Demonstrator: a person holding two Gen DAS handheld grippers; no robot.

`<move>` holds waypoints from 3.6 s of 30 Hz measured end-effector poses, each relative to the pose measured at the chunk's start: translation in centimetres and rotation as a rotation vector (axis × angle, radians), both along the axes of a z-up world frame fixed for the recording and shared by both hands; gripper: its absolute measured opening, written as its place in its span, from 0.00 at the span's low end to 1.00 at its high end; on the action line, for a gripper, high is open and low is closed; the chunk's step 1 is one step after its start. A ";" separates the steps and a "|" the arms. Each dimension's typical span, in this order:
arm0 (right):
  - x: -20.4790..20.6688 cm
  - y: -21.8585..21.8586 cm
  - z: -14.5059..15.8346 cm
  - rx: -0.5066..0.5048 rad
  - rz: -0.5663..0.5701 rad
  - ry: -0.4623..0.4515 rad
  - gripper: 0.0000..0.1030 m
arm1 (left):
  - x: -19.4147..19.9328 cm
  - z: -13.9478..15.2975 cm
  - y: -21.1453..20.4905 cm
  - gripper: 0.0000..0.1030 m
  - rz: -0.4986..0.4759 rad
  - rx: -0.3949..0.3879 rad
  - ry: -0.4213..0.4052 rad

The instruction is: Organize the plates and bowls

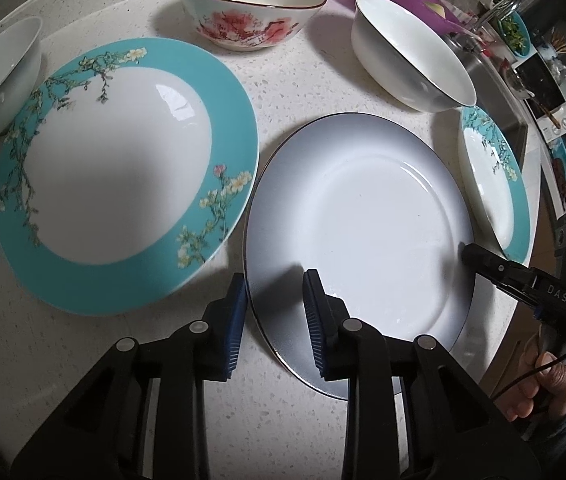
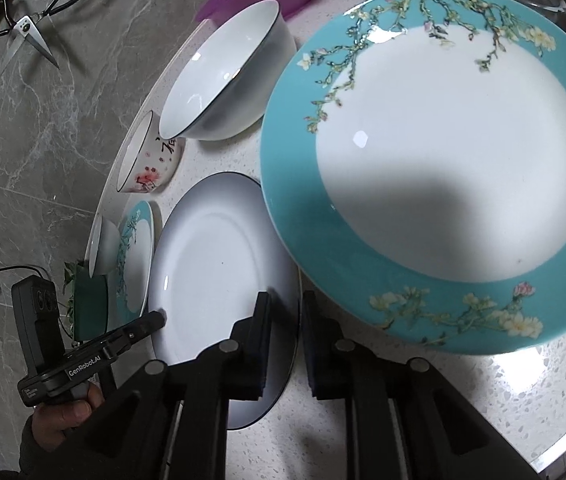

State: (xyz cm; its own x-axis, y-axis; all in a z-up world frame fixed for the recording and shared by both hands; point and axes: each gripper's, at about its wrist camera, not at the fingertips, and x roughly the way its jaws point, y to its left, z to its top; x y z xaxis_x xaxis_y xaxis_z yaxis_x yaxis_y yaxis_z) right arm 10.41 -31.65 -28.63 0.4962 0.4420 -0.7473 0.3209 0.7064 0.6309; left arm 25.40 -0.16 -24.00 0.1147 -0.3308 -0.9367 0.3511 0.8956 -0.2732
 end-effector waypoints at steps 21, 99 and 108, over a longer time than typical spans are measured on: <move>-5.0 6.1 3.3 -0.103 0.154 -0.041 0.18 | -10.5 3.4 8.1 0.24 0.056 -0.024 -0.061; 17.4 13.6 1.4 0.102 0.414 -0.084 0.48 | 10.6 -1.8 18.1 0.61 0.289 -0.148 -0.015; 18.7 14.2 0.2 0.168 0.448 -0.078 0.35 | 10.9 -1.8 18.7 0.59 0.285 -0.182 -0.013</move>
State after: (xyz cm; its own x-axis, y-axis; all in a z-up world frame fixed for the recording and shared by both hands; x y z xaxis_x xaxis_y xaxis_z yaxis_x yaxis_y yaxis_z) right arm 29.10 -17.42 -28.44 0.2812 0.7360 -0.6158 -0.0440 0.6509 0.7579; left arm 36.29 18.51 -25.83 0.2379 -0.4450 -0.8634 0.0976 0.8953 -0.4346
